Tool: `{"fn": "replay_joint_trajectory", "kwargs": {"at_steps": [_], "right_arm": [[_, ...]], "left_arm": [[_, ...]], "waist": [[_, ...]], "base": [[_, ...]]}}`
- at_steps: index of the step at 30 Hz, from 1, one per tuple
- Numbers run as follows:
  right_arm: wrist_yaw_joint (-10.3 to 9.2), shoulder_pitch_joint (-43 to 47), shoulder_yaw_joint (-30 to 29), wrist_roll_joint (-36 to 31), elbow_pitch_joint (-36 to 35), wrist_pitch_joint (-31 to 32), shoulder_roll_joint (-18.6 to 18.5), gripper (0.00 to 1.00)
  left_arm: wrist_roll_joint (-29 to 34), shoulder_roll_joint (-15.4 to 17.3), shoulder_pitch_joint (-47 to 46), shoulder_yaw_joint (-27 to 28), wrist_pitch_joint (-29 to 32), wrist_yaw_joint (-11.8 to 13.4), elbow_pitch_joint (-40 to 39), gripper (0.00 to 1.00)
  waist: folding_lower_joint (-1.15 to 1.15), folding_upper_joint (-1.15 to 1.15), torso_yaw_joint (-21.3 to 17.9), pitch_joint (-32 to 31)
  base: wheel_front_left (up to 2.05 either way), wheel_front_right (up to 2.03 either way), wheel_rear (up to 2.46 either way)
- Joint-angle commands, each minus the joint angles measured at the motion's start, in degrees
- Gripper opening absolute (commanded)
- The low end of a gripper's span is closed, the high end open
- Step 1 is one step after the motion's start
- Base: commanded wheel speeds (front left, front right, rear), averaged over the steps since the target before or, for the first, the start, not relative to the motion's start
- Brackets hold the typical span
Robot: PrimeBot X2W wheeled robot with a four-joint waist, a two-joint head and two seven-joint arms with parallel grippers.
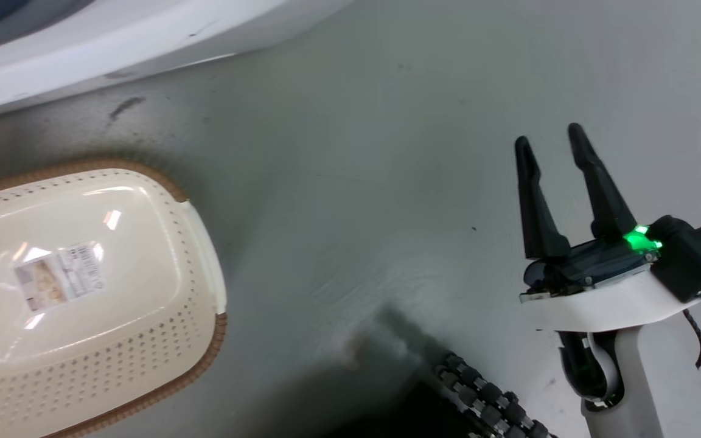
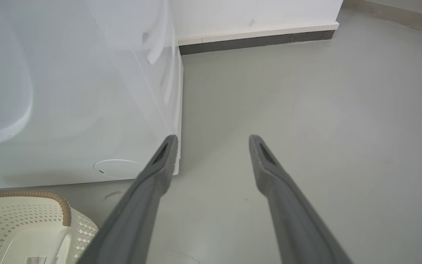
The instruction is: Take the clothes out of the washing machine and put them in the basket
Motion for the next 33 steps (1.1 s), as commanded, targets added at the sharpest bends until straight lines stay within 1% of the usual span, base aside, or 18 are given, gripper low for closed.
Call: {"fn": "replay_joint_trajectory", "kwargs": {"at_steps": [1,5,10,12,14,18,19,20,22,26,33], "right_arm": [[-0.04,-0.05,0.67,0.35,-0.7,-0.13,0.13,1.0],[-0.04,0.57,0.84,0.84,-1.78,-0.12,0.13,1.0],[-0.04,1.34,0.73,2.19,-3.43,-0.12,0.13,1.0],[-0.04,1.51,0.82,2.58,-4.14,-0.13,0.13,1.0],[-0.04,1.63,1.04,2.73,-4.62,-0.12,0.13,1.0],[-0.04,1.99,0.99,2.18,-5.33,-0.12,0.13,1.0],[-0.04,1.98,0.91,2.11,-5.47,-0.12,0.13,1.0],[-0.04,1.94,0.83,2.09,-5.58,-0.13,0.13,1.0],[-0.04,1.87,0.62,2.07,-5.52,-0.12,0.13,1.0],[-0.04,0.68,0.94,2.02,-5.14,-0.12,0.13,1.0],[-0.04,-1.17,0.61,2.54,-4.07,-0.12,0.13,1.0]], "left_arm": [[-0.21,0.6,-1.25,-0.95,1.97,0.06,1.26,1.0],[-1.92,1.97,-4.73,-3.86,8.12,0.06,3.6,1.0],[-4.93,4.29,-5.42,-8.77,14.8,0.06,5.04,1.0],[-6.06,5.24,-5.78,-10.12,16.38,0.06,5.07,1.0],[-6.87,6.19,-6.36,-10.21,17.1,0.06,5.72,1.0],[-8.35,7.15,-6.23,-11.74,18.39,0.06,6.17,1.0],[-8.76,7.31,-6.3,-11.95,18.42,0.06,6.16,0.63],[-9.28,7.37,-6.35,-12.19,18.61,0.06,6.18,0.0],[-10.35,7.51,-6.43,-12.8,18.88,0.06,6.08,0.0],[-11.37,8.12,-7.22,-13.42,17.51,0.06,5.64,0.0],[-12.59,8.31,-7.96,-14.05,11.92,0.06,3.99,0.0]], "waist": [[-0.02,0.0,-2.22,2.09],[-0.02,0.0,-2.45,3.43],[-0.02,0.0,-2.23,4.01],[-0.02,0.0,-2.16,4.33],[-0.02,0.0,-2.19,4.61],[-0.02,0.0,-2.04,4.89],[-0.02,0.0,-1.98,5.02],[-0.02,0.0,-1.92,5.13],[-0.02,0.0,-1.74,5.33],[-0.02,0.0,-1.61,5.47],[-0.02,0.0,-1.81,4.53]], "base": [[0.0,0.0,0.0],[0.0,0.0,0.0],[0.0,0.0,0.0],[0.0,0.0,0.0],[0.0,0.0,0.0],[0.0,0.0,0.0],[0.0,0.0,0.0],[0.0,0.0,0.0],[0.0,0.0,0.0],[0.0,0.0,0.0],[0.0,0.0,0.0]]}}
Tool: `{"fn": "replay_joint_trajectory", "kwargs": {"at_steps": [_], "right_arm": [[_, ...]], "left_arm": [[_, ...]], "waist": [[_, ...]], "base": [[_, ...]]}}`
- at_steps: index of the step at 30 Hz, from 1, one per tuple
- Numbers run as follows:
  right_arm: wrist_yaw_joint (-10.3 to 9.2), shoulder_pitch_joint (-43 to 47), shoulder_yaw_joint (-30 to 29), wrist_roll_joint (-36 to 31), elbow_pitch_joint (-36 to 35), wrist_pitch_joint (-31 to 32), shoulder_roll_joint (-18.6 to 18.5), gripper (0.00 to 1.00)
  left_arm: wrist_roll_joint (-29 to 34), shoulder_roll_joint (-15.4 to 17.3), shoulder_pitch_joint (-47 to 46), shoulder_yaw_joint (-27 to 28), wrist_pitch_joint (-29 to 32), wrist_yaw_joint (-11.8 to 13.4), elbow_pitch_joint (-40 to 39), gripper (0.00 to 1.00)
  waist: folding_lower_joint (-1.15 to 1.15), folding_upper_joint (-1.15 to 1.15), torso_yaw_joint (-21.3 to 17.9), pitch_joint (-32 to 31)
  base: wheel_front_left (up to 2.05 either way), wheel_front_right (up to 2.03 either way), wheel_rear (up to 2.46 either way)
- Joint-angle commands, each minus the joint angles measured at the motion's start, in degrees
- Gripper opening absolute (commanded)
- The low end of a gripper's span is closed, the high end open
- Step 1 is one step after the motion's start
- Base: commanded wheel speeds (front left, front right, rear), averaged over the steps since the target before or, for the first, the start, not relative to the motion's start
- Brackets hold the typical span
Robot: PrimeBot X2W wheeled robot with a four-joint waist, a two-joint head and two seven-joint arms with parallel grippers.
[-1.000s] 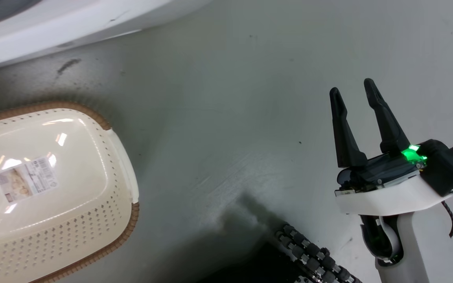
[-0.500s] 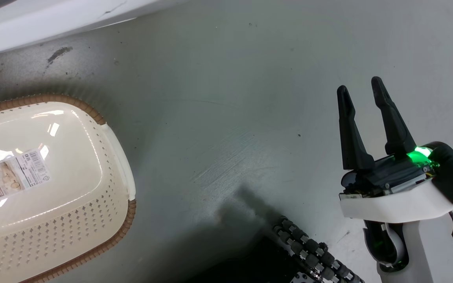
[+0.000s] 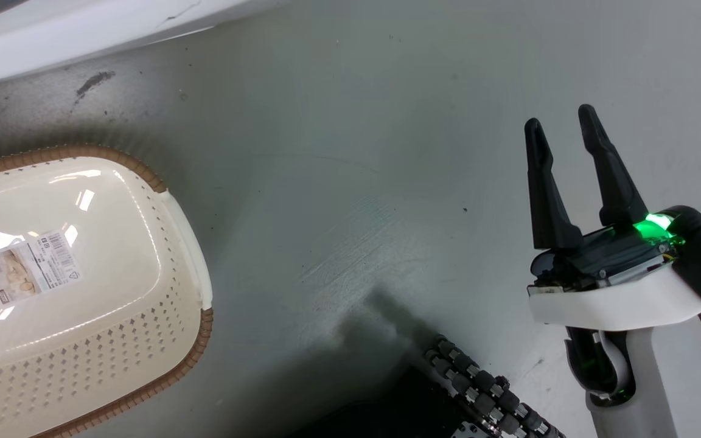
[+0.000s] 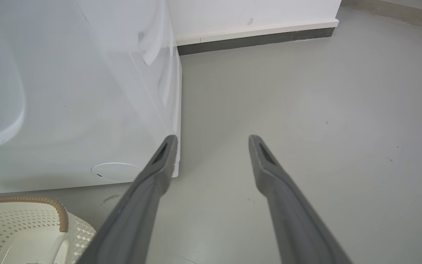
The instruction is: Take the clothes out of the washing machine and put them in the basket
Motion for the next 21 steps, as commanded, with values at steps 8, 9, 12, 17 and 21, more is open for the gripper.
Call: {"fn": "replay_joint_trajectory", "kwargs": {"at_steps": [8,9,12,17,21], "right_arm": [[-0.04,-1.76,-3.14,-1.64,1.69,-0.13,0.09,1.0],[-0.04,-1.83,-3.62,-2.08,1.88,-0.14,0.08,1.0],[-0.04,-1.62,-4.94,-3.41,2.42,-0.13,0.06,1.0],[-0.05,0.08,-7.67,-6.14,3.35,-0.13,0.06,1.0],[-0.05,2.1,-10.51,-9.36,3.63,-0.13,0.02,1.0]], "left_arm": [[1.05,-1.79,4.58,-2.11,-15.73,0.46,0.18,0.0],[0.85,-2.51,5.49,-2.12,-17.88,0.7,0.77,0.0],[-0.27,-4.82,8.6,-1.87,-23.68,1.5,2.84,0.0],[-3.23,-10.11,15.54,-0.85,-33.7,3.21,5.84,0.0],[-4.88,-15.97,25.06,-1.05,-46.81,5.08,7.72,0.0]], "waist": [[0.0,0.0,3.27,-4.77],[0.0,0.0,3.88,-5.68],[0.0,0.0,5.48,-8.63],[0.0,0.0,8.69,-13.98],[0.0,0.0,12.18,-20.45]], "base": [[0.0,0.0,0.0],[0.0,0.0,0.0],[0.0,0.0,0.0],[0.0,0.0,0.0],[0.0,0.0,0.0]]}}
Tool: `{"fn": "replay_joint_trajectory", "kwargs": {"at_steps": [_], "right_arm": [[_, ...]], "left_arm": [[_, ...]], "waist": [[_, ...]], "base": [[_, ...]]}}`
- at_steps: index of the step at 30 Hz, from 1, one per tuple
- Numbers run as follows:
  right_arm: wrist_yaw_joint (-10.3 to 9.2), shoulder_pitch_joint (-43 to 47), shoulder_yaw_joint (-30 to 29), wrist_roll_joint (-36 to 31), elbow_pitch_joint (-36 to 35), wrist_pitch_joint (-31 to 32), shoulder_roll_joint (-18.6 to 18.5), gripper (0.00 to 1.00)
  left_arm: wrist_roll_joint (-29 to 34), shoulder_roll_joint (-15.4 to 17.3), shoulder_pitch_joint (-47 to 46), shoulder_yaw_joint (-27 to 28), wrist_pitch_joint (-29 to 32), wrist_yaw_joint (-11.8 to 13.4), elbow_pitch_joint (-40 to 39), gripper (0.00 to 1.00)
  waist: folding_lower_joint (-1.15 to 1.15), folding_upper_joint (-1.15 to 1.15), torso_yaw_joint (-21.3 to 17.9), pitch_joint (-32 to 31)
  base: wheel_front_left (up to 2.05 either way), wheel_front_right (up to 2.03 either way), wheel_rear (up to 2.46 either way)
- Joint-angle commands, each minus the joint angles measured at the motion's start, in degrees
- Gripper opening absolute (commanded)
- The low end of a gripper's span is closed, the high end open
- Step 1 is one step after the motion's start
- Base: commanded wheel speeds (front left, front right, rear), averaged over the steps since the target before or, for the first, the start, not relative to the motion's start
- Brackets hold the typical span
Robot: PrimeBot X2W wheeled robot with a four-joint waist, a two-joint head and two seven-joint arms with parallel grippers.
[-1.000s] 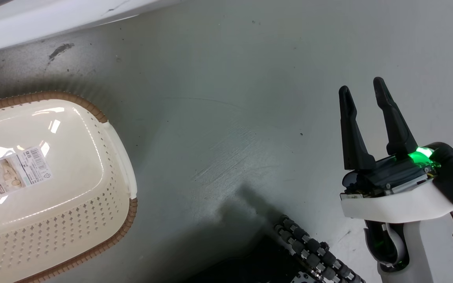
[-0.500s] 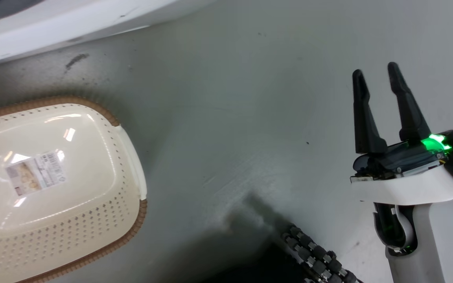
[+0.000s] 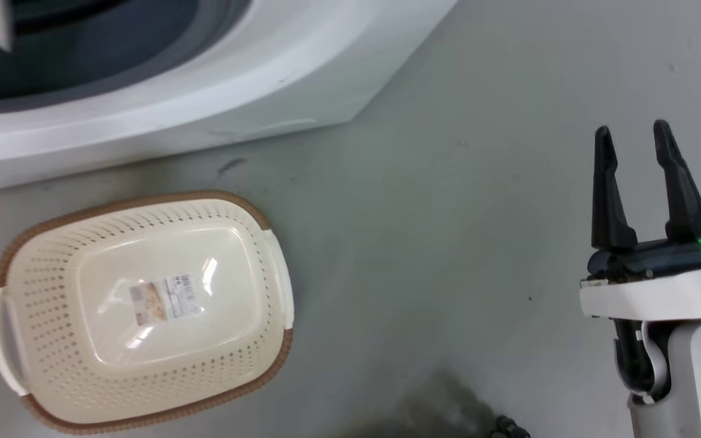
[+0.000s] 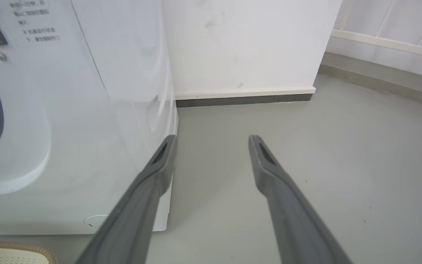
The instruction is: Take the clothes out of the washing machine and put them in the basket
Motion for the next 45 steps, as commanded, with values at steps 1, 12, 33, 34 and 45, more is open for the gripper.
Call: {"fn": "replay_joint_trajectory", "kwargs": {"at_steps": [1,12,33,34,45], "right_arm": [[-0.04,1.35,-0.39,-0.5,0.02,-0.13,-0.06,1.0],[-0.05,6.04,-2.25,-4.37,0.86,-0.13,-0.06,1.0],[-0.04,10.39,-3.72,-6.56,2.52,-0.12,-0.04,1.0],[-0.04,10.47,-3.73,-6.74,2.46,-0.13,-0.06,1.0],[-0.04,9.31,-2.73,-7.76,1.44,-0.12,-0.04,1.0]], "left_arm": [[-0.6,-1.13,2.72,-0.13,-2.01,0.3,0.3,0.0],[-2.68,-6.99,19.49,4.3,-15.18,5.97,-5.51,0.0],[10.47,-12.86,55.88,21.06,-15.16,10.09,-44.6,0.0],[10.77,-13.02,57.16,20.96,-15.16,9.62,-44.55,0.0],[13.11,-15.97,63.22,19.97,-15.16,5.47,-33.53,0.0]], "waist": [[0.0,0.0,3.11,-4.49],[0.0,0.0,7.56,-13.62],[0.0,0.0,14.34,-23.9],[0.0,0.0,14.57,-23.98],[0.0,0.0,15.3,-19.6]], "base": [[0.0,0.0,0.0],[0.0,0.0,0.0],[0.0,0.0,0.0],[0.0,0.0,0.0],[0.0,0.0,0.0]]}}
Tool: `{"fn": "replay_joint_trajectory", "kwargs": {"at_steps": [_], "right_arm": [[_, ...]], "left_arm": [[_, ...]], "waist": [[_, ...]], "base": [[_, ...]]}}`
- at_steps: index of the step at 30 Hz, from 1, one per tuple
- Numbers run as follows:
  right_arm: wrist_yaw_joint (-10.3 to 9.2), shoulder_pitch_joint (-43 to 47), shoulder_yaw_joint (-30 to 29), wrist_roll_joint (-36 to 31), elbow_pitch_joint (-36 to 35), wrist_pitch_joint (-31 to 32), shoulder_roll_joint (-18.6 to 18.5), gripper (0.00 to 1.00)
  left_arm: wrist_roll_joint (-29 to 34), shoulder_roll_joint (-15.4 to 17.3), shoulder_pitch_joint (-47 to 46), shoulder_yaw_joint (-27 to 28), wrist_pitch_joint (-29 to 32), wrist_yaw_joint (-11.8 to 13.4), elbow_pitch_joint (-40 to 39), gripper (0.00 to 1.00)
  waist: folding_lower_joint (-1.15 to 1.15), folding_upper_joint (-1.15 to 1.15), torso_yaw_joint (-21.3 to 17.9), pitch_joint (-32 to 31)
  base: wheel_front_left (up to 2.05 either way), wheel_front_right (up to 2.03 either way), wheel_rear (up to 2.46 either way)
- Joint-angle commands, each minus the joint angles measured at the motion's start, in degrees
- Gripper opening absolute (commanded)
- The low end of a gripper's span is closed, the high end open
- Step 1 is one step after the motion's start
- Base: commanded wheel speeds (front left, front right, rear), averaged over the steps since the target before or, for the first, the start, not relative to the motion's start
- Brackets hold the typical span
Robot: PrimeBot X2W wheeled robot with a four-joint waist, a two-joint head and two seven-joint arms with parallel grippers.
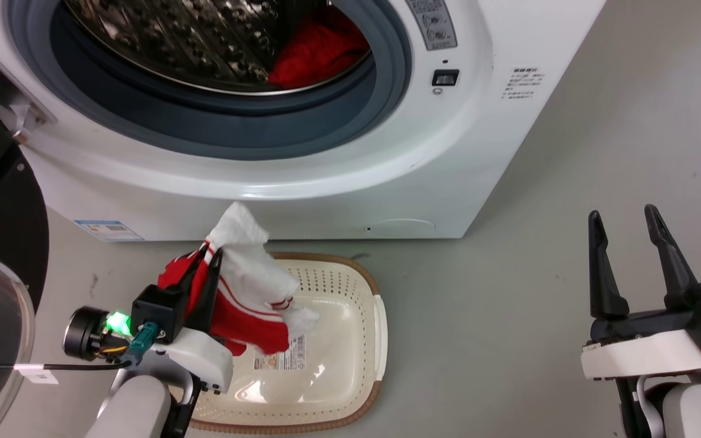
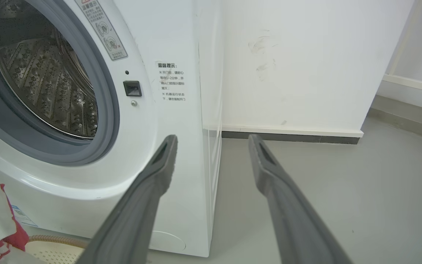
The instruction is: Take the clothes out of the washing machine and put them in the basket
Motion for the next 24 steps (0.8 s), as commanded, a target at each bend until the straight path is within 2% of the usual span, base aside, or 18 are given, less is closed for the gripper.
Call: {"fn": "replay_joint_trajectory", "kwargs": {"at_steps": [1,13,24], "right_arm": [[-0.04,-1.02,0.07,-0.43,-0.51,-0.12,-0.03,1.0],[-0.04,-3.95,-0.76,-3.63,-3.63,-0.12,-0.02,1.0],[-0.05,-6.77,-1.12,-5.57,-7.31,-0.13,-0.01,1.0]], "left_arm": [[0.04,-0.83,0.31,0.5,-0.17,-0.75,2.32,0.0],[3.19,-4.53,-8.92,3.51,-0.17,-5.08,21.05,0.0],[4.64,-6.38,-19.23,7.18,-0.16,-5.94,34.56,0.0]], "waist": [[0.01,0.0,-0.26,2.24],[0.01,0.0,-1.21,15.62],[0.01,0.0,-1.49,26.34]], "base": [[0.0,0.0,0.0],[0.0,0.0,0.0],[0.0,0.0,0.0]]}}
